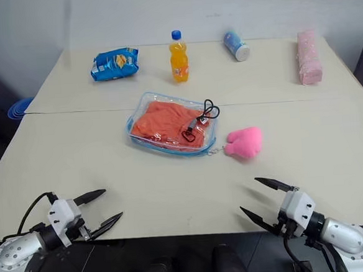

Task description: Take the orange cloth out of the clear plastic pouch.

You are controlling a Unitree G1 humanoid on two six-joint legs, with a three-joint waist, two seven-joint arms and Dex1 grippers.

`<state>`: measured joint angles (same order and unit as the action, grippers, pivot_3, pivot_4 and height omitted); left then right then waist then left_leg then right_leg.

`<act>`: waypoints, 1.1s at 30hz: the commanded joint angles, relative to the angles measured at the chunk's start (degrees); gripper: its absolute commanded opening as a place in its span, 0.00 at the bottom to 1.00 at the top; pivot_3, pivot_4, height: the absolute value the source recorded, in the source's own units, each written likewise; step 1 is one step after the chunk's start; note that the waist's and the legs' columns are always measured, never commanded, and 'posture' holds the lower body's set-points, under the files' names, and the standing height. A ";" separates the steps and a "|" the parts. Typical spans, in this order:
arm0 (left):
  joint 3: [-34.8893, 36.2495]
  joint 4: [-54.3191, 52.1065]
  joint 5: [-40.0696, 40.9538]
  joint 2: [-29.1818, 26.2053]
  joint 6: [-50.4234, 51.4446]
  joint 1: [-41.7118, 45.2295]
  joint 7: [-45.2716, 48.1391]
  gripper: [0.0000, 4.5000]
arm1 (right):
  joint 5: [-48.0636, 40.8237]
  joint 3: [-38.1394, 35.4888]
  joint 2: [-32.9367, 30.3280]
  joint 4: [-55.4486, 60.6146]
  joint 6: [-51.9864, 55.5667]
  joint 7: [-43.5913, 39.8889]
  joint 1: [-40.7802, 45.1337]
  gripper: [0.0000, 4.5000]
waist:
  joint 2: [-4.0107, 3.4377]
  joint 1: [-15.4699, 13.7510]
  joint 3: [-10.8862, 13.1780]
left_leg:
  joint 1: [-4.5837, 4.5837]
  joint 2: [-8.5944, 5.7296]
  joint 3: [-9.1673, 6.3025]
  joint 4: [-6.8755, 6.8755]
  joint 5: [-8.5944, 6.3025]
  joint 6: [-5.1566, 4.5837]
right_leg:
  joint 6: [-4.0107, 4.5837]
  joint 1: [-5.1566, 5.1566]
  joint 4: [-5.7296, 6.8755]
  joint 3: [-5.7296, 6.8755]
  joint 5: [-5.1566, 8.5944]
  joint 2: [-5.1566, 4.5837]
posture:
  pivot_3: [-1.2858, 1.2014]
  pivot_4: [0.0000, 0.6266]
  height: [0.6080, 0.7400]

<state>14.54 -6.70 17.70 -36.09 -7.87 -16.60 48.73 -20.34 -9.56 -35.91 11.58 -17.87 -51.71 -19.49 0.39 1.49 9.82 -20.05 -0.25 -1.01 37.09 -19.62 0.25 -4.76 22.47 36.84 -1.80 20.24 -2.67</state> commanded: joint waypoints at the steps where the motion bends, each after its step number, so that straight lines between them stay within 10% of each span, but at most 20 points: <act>1: 0.23 -2.32 0.41 -0.25 0.29 -0.80 -0.01 0.99 | -0.66 -1.07 -0.02 1.85 0.69 0.56 -0.01 1.00 | 0.00 0.04 0.00 | 0.00 0.00 0.00 0.00 0.00 0.00 | 0.00 0.00 0.00 0.00 0.00 0.00 | 0.52 0.24 1.00; 24: 1.46 -10.36 12.11 -0.75 17.29 0.32 2.42 0.99 | -1.19 1.90 2.34 3.38 3.02 0.43 5.45 1.00 | 0.00 0.15 0.00 | 0.02 0.00 -0.01 0.08 0.01 0.01 | -0.02 0.00 0.13 0.02 -0.01 0.01 | 0.52 0.24 1.00; 33: 5.13 -14.45 21.61 0.07 26.24 12.43 -3.44 0.99 | -9.00 9.62 6.59 11.86 40.15 17.99 30.52 1.00 | 0.01 0.40 0.01 | 0.02 -0.02 -0.10 0.32 0.08 0.18 | -0.02 0.12 0.58 0.06 -0.01 0.04 | 0.52 0.24 1.00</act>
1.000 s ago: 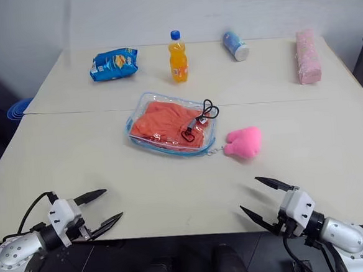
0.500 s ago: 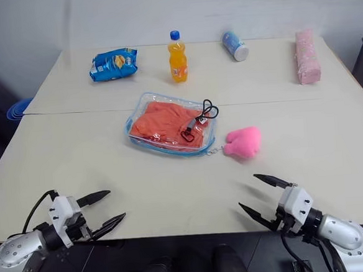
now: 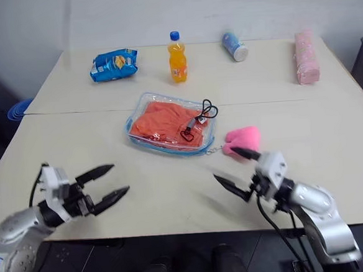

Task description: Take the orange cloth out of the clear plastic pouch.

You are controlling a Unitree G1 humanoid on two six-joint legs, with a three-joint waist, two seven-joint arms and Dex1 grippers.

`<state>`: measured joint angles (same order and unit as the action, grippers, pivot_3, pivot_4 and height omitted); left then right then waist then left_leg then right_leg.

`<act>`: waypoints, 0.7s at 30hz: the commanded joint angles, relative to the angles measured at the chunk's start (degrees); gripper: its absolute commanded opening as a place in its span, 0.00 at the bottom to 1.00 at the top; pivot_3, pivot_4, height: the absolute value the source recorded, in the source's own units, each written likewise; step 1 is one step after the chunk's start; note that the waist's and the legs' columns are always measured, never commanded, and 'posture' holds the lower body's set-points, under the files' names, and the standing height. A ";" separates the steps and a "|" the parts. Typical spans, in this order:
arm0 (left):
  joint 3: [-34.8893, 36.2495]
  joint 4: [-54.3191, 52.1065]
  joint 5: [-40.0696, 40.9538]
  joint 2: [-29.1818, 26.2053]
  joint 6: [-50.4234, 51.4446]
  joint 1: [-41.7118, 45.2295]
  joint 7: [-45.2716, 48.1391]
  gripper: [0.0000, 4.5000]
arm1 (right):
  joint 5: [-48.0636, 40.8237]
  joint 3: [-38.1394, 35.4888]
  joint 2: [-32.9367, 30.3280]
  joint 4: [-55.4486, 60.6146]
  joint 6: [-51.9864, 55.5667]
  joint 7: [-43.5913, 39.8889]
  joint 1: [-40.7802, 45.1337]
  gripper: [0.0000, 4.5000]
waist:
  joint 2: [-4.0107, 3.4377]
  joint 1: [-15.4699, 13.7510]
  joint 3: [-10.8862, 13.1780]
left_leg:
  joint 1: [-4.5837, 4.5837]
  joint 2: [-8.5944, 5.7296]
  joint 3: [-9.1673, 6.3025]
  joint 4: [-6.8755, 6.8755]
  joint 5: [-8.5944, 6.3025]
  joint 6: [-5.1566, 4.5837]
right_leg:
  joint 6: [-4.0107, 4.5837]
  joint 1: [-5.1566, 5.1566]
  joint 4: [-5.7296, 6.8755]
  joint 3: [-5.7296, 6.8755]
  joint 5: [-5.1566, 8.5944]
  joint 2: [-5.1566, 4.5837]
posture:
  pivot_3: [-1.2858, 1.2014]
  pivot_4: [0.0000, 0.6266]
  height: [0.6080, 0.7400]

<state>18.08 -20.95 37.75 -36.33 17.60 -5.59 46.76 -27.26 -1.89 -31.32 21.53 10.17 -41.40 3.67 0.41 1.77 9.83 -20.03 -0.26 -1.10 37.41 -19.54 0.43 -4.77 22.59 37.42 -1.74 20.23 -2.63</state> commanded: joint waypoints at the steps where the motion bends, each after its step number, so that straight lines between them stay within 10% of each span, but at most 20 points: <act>1: 1.43 0.38 1.37 0.35 0.95 2.12 -1.58 0.99 | 0.72 3.73 2.58 0.38 16.57 10.59 11.42 1.00 | 0.00 0.34 0.00 | -0.03 0.00 0.01 0.00 0.08 0.14 | 0.00 0.05 0.03 -0.01 0.00 0.01 | 0.52 0.24 1.00; 15: -3.36 4.77 -3.99 2.54 -2.90 1.17 1.40 0.99 | 12.55 6.16 23.26 -45.58 26.20 25.53 48.12 1.00 | 0.02 0.74 -0.01 | -1.37 -0.03 0.11 0.60 0.19 0.33 | -0.04 1.46 0.60 -0.05 -0.03 0.04 | 0.52 0.24 1.00; 21: -4.21 5.71 -5.05 3.19 -4.13 1.64 1.46 1.00 | 12.98 5.55 24.79 -49.58 24.76 22.31 49.69 0.56 | 0.02 1.21 -0.01 | -1.37 -0.03 0.10 0.62 0.19 0.31 | -0.05 1.45 0.88 -0.05 -0.03 0.04 | 0.52 0.24 1.00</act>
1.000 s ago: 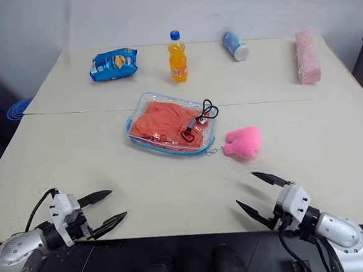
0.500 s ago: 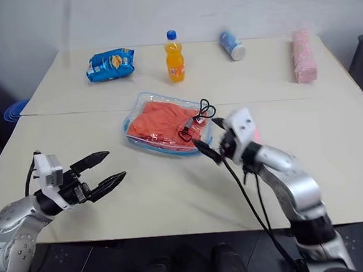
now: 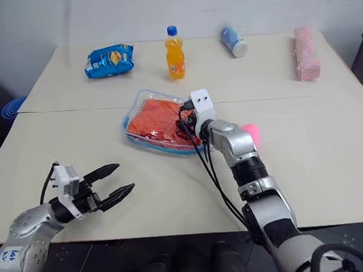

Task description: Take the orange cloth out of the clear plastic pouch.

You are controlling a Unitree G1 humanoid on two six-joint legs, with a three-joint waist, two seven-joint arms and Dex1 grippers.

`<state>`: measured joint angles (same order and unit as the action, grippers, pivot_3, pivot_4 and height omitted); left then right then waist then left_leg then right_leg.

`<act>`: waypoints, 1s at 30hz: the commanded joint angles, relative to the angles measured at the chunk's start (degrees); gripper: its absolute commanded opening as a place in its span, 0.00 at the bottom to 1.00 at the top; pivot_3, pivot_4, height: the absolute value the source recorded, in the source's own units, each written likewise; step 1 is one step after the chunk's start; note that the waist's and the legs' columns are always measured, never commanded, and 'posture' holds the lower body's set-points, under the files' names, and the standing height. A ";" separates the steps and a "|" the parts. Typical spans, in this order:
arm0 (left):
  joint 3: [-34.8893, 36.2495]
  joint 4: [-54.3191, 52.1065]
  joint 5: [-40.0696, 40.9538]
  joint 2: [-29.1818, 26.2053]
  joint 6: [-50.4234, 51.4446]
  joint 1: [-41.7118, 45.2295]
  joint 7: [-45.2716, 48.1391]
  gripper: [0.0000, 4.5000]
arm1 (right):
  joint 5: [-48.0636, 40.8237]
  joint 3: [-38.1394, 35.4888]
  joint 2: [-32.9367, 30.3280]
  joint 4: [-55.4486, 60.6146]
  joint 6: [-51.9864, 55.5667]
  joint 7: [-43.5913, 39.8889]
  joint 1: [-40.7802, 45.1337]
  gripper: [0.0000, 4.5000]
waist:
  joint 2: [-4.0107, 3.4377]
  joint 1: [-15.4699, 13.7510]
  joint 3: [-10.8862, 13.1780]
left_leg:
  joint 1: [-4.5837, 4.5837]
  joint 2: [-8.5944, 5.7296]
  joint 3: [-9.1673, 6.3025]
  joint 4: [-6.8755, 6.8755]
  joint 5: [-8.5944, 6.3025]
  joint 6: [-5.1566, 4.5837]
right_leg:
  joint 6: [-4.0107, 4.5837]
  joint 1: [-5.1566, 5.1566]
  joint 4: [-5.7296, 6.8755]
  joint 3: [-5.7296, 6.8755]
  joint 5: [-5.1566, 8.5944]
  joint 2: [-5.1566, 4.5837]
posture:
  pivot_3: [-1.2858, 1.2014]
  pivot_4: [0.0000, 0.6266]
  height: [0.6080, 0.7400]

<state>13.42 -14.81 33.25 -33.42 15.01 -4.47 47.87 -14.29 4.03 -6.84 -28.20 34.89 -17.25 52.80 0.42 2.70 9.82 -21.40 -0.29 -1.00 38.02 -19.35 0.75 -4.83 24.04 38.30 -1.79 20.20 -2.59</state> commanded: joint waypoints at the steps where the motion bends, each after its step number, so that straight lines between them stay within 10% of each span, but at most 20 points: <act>1: 0.43 -0.31 -0.64 0.35 -1.69 0.55 0.29 1.00 | -0.14 -0.61 0.26 0.47 0.46 -2.33 0.52 0.49 | 0.00 0.41 0.00 | 0.00 0.00 0.00 0.00 0.00 0.00 | 0.00 0.00 0.02 0.00 0.00 0.00 | 0.52 0.24 1.00; 8: -0.88 -0.42 -0.47 1.79 -1.80 2.27 0.37 1.00 | -7.91 -9.01 -4.53 12.93 -4.78 -12.32 -3.33 0.02 | 0.00 0.55 0.00 | 0.01 0.01 -0.01 0.00 0.00 0.00 | 0.00 0.01 0.09 0.01 0.00 0.01 | 0.52 0.24 1.00; 18: -5.43 -6.61 3.18 3.07 0.72 5.94 3.19 1.00 | -4.82 -23.30 -41.11 13.12 -10.44 -24.83 -22.10 0.02 | -0.01 -2.45 0.01 | 0.02 -0.05 -0.03 0.04 -0.21 -0.36 | -0.14 -0.40 -0.60 0.00 -0.08 -0.06 | 0.52 0.24 1.00; 25: -9.31 -5.09 2.26 4.54 1.74 12.82 3.31 1.00 | 1.37 -22.26 -45.64 -15.33 -30.58 -30.08 -22.60 0.02 | -0.05 -0.31 0.07 | 0.52 0.03 0.56 0.07 -0.04 -0.34 | -0.18 -0.52 -0.47 -0.44 -0.09 0.17 | 0.52 0.24 1.00; 30: -9.16 -1.24 1.14 3.48 0.80 14.98 5.11 1.00 | 0.13 -24.30 -46.89 -21.33 -35.95 -34.94 -23.22 0.39 | -0.07 0.15 0.08 | 0.87 0.08 0.83 -0.03 -0.03 -0.32 | -0.18 -0.62 -0.34 -0.76 -0.09 0.27 | 0.52 0.24 1.00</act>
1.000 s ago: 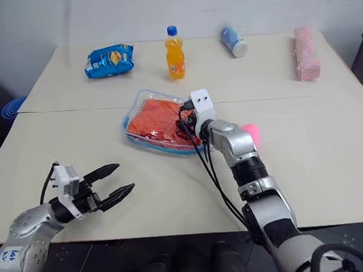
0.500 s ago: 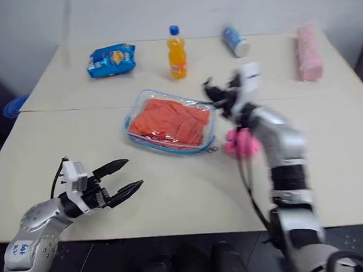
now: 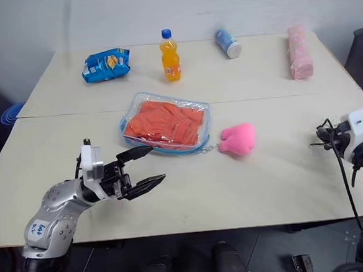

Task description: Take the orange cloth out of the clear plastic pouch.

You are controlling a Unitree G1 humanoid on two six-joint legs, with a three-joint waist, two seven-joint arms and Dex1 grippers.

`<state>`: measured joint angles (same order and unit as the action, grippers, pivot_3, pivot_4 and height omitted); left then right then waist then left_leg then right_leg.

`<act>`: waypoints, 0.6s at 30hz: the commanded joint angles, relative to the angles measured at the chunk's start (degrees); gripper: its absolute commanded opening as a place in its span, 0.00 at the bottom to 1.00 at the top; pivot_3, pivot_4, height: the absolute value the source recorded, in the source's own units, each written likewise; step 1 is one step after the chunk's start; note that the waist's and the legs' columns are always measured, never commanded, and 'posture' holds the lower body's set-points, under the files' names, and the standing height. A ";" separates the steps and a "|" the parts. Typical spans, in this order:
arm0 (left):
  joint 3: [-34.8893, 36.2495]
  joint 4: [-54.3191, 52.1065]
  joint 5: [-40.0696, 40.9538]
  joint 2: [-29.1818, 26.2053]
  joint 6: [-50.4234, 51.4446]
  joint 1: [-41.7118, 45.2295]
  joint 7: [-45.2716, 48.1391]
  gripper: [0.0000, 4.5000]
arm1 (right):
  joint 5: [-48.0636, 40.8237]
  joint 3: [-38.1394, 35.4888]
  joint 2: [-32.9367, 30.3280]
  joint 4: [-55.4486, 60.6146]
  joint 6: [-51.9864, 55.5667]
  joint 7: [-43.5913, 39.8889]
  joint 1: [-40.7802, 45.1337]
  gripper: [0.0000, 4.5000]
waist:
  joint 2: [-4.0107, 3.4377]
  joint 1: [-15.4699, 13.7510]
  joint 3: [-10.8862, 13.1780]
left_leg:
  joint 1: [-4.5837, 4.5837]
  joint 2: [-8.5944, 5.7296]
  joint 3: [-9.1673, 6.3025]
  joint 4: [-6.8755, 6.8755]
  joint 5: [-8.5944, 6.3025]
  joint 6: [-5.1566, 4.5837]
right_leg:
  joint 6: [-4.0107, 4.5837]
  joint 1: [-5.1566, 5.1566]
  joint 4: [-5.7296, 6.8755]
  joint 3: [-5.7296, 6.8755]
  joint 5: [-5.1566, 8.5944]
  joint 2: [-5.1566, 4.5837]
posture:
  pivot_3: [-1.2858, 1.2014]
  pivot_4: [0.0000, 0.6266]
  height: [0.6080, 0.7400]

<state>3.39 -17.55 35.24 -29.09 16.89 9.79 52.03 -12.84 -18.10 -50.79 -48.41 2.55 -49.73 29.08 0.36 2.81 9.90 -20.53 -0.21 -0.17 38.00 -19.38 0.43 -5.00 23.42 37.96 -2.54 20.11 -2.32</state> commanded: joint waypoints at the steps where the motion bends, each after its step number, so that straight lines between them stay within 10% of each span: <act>1: 1.16 2.29 -1.14 -1.07 -1.48 0.88 1.14 1.00 | -1.89 -2.67 -3.88 -0.27 -3.23 -4.30 -0.74 0.48 | 0.00 -0.02 0.00 | 0.00 0.00 0.01 0.00 0.00 0.00 | 0.00 0.00 0.00 -0.02 0.00 -0.01 | 0.52 0.24 1.00; 8: 5.47 8.42 -3.49 -4.49 -5.51 -2.10 3.53 1.00 | -10.61 -11.71 -8.14 19.64 -1.66 -16.93 -18.28 0.99 | -0.01 -1.26 0.01 | -0.03 -0.01 0.00 0.00 -0.06 -0.04 | -0.02 -0.01 -0.12 -0.02 -0.01 -0.07 | 0.52 0.24 1.00; 18: 12.61 38.83 -14.10 -13.78 -23.85 4.86 5.28 1.00 | -21.25 -11.38 5.33 64.85 1.78 -19.97 -44.29 0.99 | 0.24 -1.28 0.14 | 0.31 0.04 -0.29 -0.13 -0.25 -0.28 | -0.01 -0.45 -0.23 0.13 0.00 -0.11 | 0.52 0.24 1.00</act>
<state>15.14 18.97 23.09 -41.52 -2.23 12.12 57.12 -34.28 -31.85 -46.70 10.77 7.08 -70.81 -14.96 0.60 1.54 10.04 -20.21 -0.20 -0.55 37.87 -19.63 0.15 -5.01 22.90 37.69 -2.31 20.11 -2.49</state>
